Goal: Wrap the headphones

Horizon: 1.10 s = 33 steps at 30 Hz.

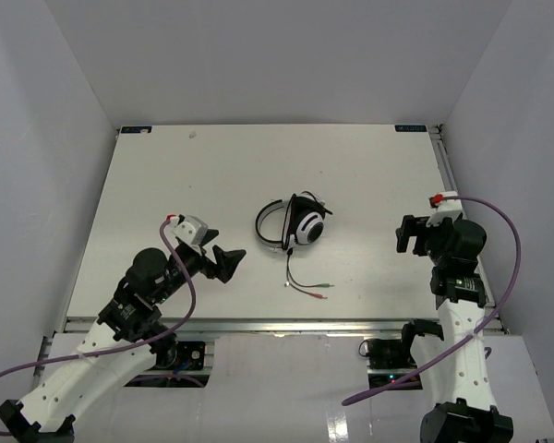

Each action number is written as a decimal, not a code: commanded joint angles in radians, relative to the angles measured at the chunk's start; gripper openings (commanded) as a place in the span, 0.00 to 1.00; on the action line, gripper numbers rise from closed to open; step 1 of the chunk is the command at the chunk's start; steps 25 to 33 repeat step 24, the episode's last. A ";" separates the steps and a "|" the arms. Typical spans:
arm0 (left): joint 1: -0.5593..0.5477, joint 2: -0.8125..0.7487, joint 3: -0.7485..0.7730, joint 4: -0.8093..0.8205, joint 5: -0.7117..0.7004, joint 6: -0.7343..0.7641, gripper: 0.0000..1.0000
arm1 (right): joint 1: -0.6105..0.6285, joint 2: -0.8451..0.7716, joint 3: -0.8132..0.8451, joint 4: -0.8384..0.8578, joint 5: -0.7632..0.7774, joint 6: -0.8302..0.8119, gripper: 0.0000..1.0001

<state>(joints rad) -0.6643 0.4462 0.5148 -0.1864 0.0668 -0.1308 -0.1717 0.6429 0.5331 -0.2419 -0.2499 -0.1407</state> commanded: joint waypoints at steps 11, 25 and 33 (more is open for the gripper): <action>0.000 -0.041 0.005 -0.053 -0.106 0.008 0.98 | -0.040 -0.071 -0.056 0.089 0.244 0.188 0.90; -0.001 -0.048 0.004 -0.056 -0.116 0.008 0.98 | -0.043 -0.091 -0.051 0.085 0.176 0.208 0.90; -0.001 -0.048 0.004 -0.056 -0.116 0.008 0.98 | -0.043 -0.091 -0.051 0.085 0.176 0.208 0.90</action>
